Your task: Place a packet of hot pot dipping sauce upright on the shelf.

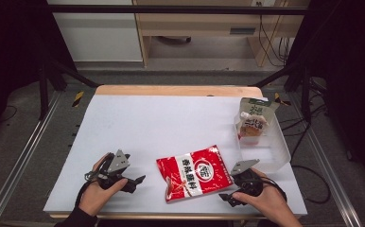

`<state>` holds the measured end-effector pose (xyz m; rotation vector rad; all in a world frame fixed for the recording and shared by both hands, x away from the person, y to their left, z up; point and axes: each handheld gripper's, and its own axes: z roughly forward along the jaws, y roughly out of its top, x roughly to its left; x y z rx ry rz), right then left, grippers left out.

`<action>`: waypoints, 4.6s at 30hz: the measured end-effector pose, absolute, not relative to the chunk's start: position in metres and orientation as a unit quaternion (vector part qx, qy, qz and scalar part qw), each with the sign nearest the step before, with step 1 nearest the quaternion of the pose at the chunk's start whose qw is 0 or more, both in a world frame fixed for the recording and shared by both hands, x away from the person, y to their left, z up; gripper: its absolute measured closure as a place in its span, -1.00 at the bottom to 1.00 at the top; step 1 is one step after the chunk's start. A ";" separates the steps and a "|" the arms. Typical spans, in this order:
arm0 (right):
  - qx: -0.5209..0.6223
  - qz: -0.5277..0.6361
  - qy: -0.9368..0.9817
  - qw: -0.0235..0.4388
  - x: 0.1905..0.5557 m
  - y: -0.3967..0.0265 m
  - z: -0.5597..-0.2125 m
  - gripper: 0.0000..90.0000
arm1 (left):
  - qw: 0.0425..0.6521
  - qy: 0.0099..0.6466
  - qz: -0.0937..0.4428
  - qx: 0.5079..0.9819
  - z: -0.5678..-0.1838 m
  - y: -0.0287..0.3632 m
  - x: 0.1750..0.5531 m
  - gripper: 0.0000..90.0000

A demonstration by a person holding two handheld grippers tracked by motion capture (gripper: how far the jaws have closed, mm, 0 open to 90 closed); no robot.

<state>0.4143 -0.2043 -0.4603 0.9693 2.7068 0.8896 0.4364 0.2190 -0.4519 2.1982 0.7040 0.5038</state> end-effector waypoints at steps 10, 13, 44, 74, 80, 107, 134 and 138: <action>0.315 0.319 0.892 0.061 0.414 -0.194 -0.455 -0.60 | 0.379 0.275 0.196 0.862 -0.452 0.219 0.437 -0.86; 0.316 0.329 0.887 0.066 0.415 -0.191 -0.450 -0.55 | 0.378 0.274 0.197 0.862 -0.452 0.219 0.436 -0.86; 0.322 0.353 0.871 0.111 0.421 -0.181 -0.437 0.64 | 0.368 0.274 0.201 0.865 -0.453 0.219 0.436 -0.86; 0.244 0.366 0.871 0.219 0.462 -0.116 -0.387 1.00 | 0.362 0.282 0.212 0.863 -0.452 0.224 0.437 -0.85; 0.235 0.373 0.870 0.221 0.466 -0.108 -0.378 1.00 | 0.358 0.286 0.216 0.862 -0.451 0.228 0.438 -0.85; 0.166 0.393 0.878 0.218 0.469 -0.070 -0.328 1.00 | 0.394 0.261 0.253 0.844 -0.384 0.241 0.446 -0.71; 0.098 0.386 0.896 0.198 0.455 -0.047 -0.296 1.00 | 0.453 0.182 0.176 0.855 -0.352 0.218 0.480 0.11; 0.098 0.381 0.898 0.196 0.456 -0.049 -0.296 1.00 | 0.445 0.183 0.159 0.862 -0.352 0.216 0.482 0.39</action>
